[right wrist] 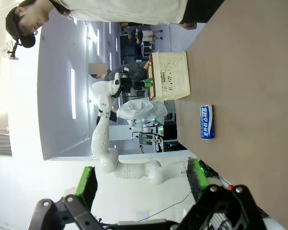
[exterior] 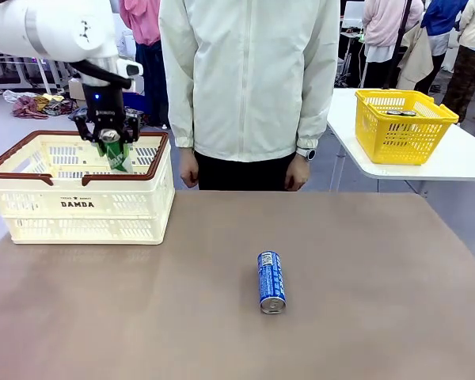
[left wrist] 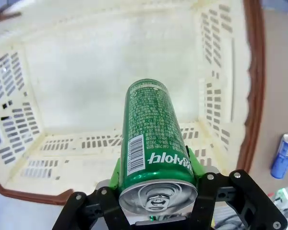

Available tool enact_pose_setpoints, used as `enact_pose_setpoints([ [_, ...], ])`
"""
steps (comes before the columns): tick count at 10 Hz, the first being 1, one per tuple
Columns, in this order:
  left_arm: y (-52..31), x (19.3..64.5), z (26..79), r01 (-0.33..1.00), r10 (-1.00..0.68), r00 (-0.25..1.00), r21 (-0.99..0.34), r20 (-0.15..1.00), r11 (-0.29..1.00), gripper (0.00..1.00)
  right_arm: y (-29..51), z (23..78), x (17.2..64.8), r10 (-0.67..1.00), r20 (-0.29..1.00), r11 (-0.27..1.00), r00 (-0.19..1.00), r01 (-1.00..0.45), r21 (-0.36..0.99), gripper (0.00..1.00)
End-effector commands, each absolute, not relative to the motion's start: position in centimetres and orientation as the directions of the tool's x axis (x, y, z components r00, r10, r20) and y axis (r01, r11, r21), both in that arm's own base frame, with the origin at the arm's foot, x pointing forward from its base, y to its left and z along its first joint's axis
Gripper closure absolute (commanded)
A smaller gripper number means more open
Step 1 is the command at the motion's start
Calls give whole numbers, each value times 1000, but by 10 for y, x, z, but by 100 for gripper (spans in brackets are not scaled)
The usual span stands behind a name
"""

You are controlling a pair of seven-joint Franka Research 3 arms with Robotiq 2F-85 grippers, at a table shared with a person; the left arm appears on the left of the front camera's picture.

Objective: Place the drinks into the Shopping basket.
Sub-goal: Pick up one drink and place it into the Shopping basket.

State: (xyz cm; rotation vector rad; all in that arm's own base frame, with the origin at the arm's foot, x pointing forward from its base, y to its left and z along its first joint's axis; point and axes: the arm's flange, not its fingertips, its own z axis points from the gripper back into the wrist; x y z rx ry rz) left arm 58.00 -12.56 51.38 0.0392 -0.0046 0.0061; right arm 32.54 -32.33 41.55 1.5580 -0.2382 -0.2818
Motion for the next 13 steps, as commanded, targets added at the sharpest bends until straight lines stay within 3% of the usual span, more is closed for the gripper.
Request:
enact_pose_setpoints([
  [1,-128,581,530,3,-4,998,31,56,1000,100,-325,419,324,-314,-29,-3,949,29,1000,0],
  [6,-131,583,525,2,-3,999,33,32,999,100,-325,419,324,-314,-29,-3,949,29,1000,0],
  [8,-123,617,482,93,-88,986,33,-140,995,100,-325,419,324,-314,-29,-3,949,29,1000,0],
  [13,-102,630,437,83,-89,983,-47,-158,995,100,-325,419,324,-314,-29,-3,949,29,1000,0],
])
